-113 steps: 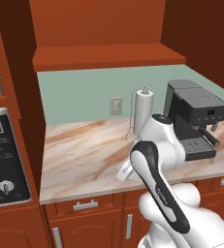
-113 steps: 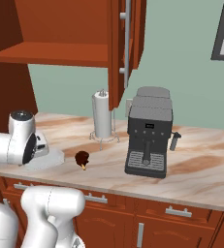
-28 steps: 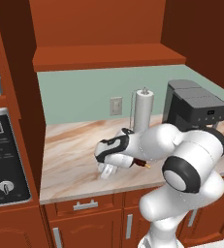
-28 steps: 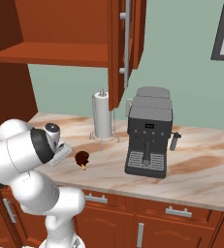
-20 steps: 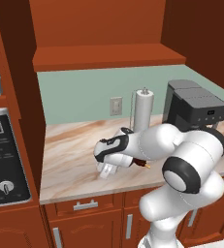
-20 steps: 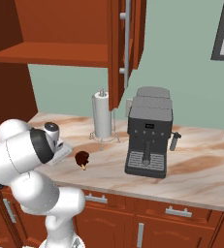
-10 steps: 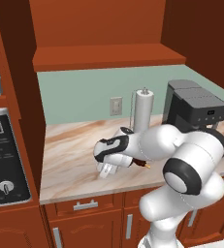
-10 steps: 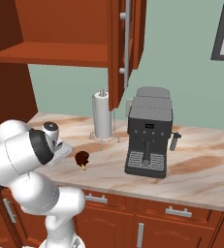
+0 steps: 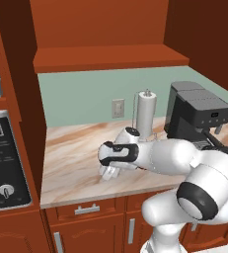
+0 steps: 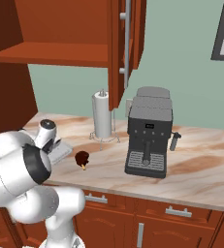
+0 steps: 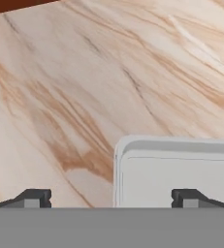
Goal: Retrieve the tupperware from the cabinet, then place the raw meat into the tupperware to avoid contamination.
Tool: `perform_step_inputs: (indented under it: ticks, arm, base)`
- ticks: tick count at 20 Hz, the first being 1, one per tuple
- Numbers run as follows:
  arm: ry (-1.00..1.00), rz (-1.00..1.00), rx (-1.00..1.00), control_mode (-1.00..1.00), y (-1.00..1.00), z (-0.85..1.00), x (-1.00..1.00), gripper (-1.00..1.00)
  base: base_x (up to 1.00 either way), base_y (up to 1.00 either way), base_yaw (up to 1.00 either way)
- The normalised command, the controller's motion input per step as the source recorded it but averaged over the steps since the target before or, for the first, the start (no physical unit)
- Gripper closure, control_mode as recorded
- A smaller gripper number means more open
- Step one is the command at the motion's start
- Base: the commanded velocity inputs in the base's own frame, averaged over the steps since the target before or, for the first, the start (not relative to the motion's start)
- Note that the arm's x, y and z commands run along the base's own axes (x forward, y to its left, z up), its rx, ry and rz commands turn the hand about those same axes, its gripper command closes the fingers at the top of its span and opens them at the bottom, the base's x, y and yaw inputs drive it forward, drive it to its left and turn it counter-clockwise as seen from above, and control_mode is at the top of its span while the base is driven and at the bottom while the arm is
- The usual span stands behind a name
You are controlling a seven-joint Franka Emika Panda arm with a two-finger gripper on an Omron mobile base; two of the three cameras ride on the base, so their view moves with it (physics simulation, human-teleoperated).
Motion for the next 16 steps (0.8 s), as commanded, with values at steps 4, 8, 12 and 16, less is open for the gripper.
perform_step_inputs:
  ticks: [4, 8, 12, 16]
  arm:
    - [-0.01, 0.0, 0.0, -1.0, 0.0, 0.41, -0.18, -1.0]
    - [0.0, -0.02, 0.0, -1.0, 0.0, 0.48, -0.2, -1.0]
    - [0.0, -0.03, 0.0, -1.0, 0.0, 0.52, -0.2, -1.0]
    - [0.0, -0.06, 0.0, -1.0, -0.01, 0.52, -0.29, -1.0]
  base:
    - [0.0, 0.0, 0.0]
    - [0.0, 0.0, 0.0]
    - [0.0, 0.0, 0.0]
    - [0.0, 0.0, 0.0]
